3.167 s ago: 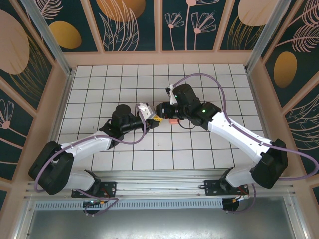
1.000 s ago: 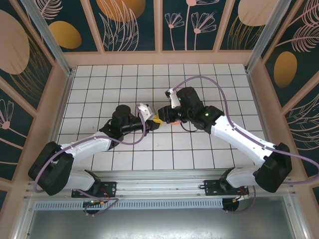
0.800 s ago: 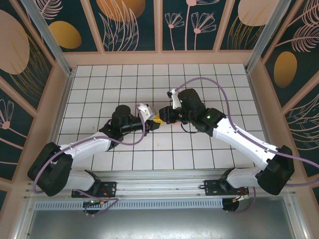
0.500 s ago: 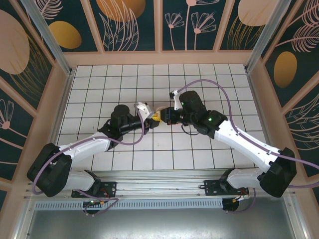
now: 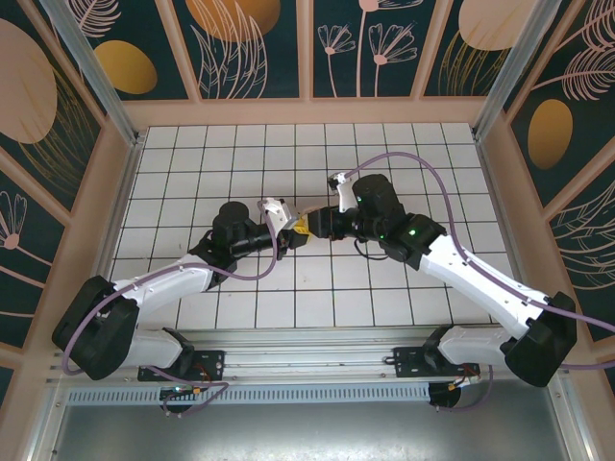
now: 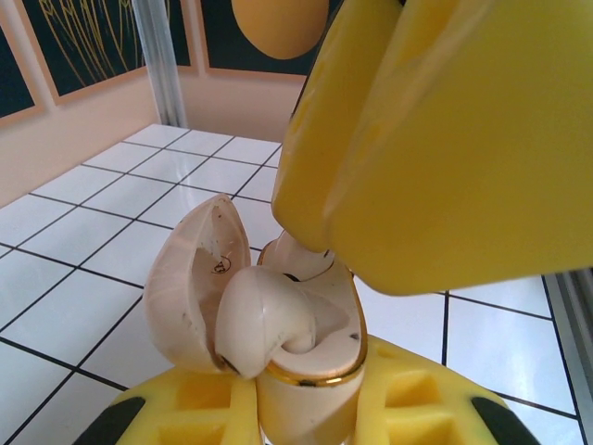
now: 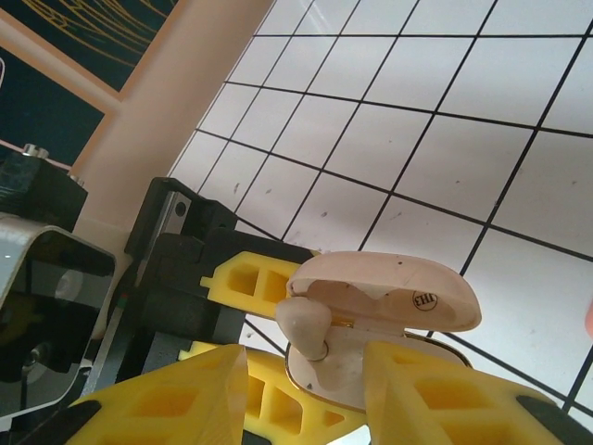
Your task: Insert the wireless bluetooth earbuds into the charging case
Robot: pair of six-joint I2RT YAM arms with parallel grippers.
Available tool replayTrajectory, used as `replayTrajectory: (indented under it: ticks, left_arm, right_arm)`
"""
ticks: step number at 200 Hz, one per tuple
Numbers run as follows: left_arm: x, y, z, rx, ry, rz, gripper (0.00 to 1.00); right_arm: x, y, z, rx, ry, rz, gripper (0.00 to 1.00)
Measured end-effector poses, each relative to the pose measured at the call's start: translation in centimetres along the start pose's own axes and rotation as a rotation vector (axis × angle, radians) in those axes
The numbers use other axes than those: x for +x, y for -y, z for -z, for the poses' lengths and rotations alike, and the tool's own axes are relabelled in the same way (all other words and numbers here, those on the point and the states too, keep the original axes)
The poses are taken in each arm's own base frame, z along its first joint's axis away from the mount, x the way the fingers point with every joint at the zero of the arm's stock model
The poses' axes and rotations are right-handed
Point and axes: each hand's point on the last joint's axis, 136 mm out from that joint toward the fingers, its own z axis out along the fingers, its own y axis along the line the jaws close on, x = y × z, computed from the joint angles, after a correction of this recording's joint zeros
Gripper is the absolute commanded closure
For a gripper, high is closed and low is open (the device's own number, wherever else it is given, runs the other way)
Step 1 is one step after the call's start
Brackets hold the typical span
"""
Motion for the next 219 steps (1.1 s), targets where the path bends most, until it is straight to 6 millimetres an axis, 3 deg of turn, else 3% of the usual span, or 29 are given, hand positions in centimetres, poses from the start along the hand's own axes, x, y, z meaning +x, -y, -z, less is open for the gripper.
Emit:
replayTrajectory:
  ticks: [129,219]
  left_arm:
    - [0.6,-0.6,0.3,-0.015,-0.021,0.025,0.89]
    - [1.0,-0.5,0.3,-0.012,-0.037,0.035,0.89]
  right_arm:
    - [0.2,0.3,-1.4,0.004,-0.051,0.050,0.67]
    - [0.4,-0.4,-2.5,0.033,-0.129,0.126,0.65]
